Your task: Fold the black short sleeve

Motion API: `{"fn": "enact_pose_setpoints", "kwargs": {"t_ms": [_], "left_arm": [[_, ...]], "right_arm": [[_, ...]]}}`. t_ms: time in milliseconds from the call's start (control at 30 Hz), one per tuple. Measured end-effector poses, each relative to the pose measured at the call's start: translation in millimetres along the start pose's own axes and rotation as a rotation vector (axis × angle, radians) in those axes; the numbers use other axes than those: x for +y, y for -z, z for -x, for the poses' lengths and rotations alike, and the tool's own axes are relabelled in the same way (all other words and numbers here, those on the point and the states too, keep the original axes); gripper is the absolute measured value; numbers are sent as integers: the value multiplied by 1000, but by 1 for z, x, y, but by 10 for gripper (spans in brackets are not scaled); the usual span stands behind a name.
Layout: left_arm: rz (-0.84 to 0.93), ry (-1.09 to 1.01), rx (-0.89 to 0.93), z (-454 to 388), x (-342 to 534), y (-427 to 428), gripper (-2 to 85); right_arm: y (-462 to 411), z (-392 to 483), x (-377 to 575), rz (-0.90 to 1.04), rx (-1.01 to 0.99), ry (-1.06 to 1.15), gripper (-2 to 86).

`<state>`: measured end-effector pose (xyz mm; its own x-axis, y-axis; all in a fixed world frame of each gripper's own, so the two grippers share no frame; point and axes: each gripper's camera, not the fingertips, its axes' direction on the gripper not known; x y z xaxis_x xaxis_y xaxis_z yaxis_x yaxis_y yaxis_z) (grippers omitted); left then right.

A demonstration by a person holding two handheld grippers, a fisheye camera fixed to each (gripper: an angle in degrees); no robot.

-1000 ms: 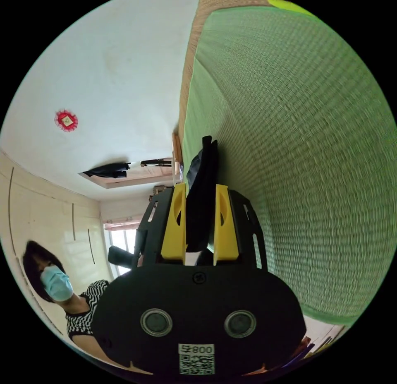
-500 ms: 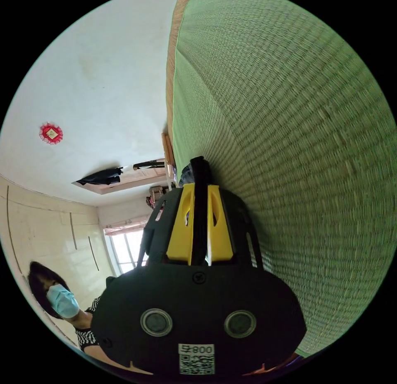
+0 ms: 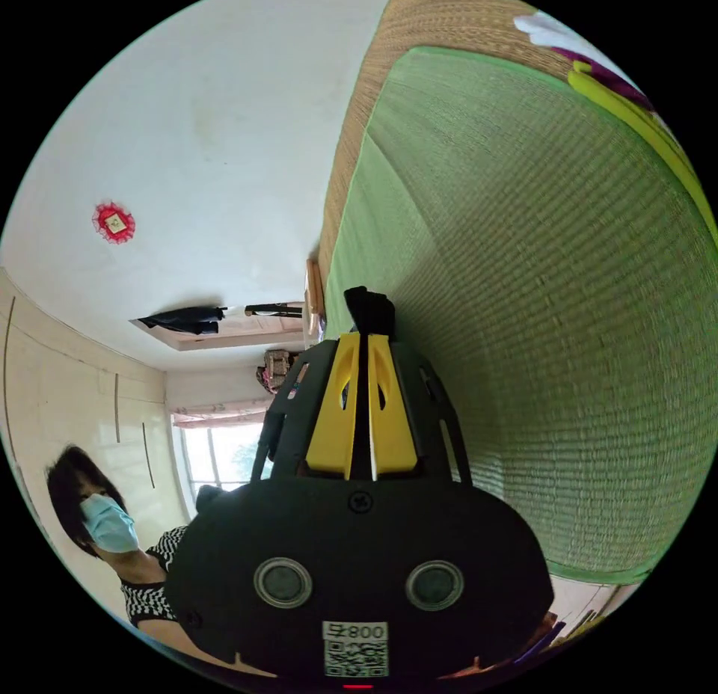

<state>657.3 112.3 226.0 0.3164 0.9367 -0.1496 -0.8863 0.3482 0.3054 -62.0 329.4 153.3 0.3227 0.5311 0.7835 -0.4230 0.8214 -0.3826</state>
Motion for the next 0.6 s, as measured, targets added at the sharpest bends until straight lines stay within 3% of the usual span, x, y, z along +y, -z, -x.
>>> {"fn": "enact_pose_setpoints", "kwargs": {"t_ms": [300,600], "left_arm": [[-220,285,114,94,82,89,16],[-402,651,166,191,209,156,16]], "right_arm": [[-75,174,19,45,-46,156,16],[-216,337,45,202,28,274,15]]}}
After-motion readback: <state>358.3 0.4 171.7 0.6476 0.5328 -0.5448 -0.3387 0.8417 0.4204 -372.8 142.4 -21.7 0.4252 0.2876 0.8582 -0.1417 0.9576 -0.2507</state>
